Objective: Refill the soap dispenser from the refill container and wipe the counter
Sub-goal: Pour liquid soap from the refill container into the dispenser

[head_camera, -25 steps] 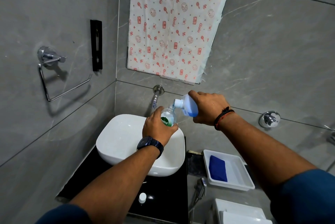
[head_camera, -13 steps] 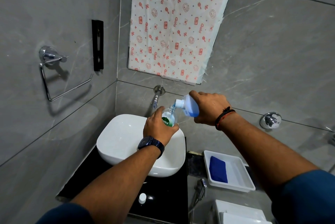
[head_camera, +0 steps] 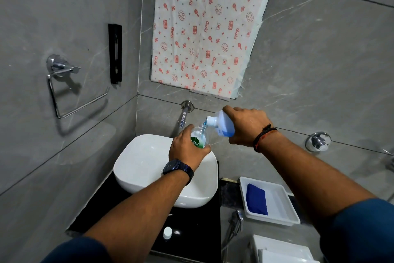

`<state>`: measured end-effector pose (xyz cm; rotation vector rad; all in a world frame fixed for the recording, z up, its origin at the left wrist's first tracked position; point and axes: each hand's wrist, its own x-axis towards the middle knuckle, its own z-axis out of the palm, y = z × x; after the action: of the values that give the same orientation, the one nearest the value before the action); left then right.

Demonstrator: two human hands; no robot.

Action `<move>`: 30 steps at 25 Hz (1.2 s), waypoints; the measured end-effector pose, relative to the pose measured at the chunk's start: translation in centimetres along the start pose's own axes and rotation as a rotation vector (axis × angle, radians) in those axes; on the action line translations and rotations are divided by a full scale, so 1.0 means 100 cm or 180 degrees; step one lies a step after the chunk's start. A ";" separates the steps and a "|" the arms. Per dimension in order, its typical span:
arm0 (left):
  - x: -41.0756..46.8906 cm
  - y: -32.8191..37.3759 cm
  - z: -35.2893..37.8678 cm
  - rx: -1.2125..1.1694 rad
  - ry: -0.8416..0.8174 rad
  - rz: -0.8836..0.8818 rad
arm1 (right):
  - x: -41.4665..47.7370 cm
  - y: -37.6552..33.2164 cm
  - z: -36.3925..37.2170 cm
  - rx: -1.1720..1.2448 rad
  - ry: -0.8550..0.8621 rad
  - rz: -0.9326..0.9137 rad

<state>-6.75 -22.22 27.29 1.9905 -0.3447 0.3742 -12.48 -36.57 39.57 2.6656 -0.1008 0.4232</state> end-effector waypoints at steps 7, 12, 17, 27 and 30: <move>0.001 0.001 -0.001 0.0023 -0.0017 -0.0023 | 0.000 0.001 0.000 -0.0037 0.0029 0.0016; 0.001 0.003 -0.002 -0.0010 0.0024 0.0002 | 0.001 0.001 -0.001 -0.0029 0.0000 0.0024; 0.002 0.004 -0.002 -0.0001 0.0020 0.0003 | 0.002 0.001 -0.002 -0.0011 -0.0055 0.0067; 0.001 0.006 -0.003 -0.0020 0.0052 0.0037 | -0.003 0.003 -0.008 -0.0003 -0.0036 0.0043; 0.002 0.006 -0.004 -0.0039 0.0048 0.0035 | -0.002 0.001 -0.008 0.0005 -0.0042 0.0051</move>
<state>-6.89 -22.16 27.99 1.9735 -0.3478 0.3928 -12.93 -36.32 40.29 2.6711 -0.1261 0.4110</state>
